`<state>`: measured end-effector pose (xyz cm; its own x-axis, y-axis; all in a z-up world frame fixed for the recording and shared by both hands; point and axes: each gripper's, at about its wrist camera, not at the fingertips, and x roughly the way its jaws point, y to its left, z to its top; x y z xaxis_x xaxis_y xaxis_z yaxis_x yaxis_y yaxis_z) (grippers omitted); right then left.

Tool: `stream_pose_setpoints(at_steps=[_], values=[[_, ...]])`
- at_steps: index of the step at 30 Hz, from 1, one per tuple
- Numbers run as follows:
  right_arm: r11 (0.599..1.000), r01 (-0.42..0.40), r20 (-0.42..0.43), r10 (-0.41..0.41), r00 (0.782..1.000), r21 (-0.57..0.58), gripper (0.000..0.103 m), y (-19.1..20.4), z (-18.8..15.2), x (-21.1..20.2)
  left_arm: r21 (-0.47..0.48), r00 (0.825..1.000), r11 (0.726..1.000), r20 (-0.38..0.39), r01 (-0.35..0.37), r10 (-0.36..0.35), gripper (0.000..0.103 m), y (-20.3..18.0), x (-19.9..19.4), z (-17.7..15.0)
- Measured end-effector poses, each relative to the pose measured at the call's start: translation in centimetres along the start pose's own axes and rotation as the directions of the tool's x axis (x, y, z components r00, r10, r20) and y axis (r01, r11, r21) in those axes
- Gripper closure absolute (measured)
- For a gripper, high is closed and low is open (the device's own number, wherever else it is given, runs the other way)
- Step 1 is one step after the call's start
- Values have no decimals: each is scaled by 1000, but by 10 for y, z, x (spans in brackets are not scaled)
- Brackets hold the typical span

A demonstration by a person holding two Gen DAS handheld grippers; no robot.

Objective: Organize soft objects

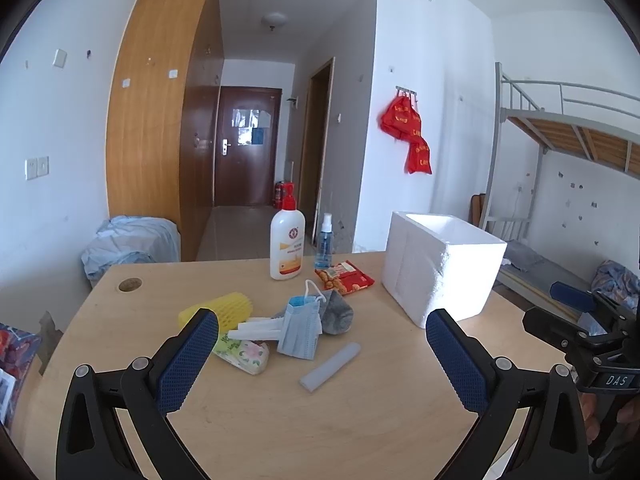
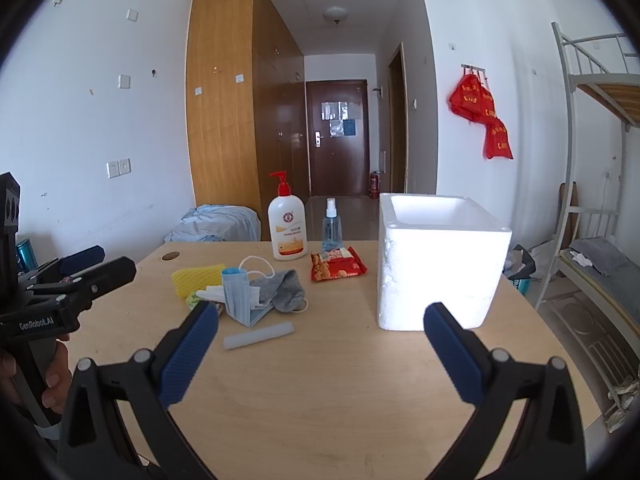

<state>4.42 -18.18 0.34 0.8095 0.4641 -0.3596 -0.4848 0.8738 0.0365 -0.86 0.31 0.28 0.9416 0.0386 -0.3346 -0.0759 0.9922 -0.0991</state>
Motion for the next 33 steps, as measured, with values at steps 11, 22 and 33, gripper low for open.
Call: stream_pose_setpoints(at_steps=[11, 22, 33], values=[[1000, 1, 0, -1, 1000, 3, 0, -1, -1, -1, 3, 1000, 1000, 0, -1, 1, 0, -1, 1, 0], [1000, 2, 0, -2, 1000, 1, 0, -1, 0, -1, 8, 1000, 1000, 2, 2, -2, 0, -1, -1, 1], [1000, -11, -2, 11, 1000, -9, 0, 4, 4, 3, 12, 1000, 1000, 1, -2, 2, 0, -1, -1, 2]])
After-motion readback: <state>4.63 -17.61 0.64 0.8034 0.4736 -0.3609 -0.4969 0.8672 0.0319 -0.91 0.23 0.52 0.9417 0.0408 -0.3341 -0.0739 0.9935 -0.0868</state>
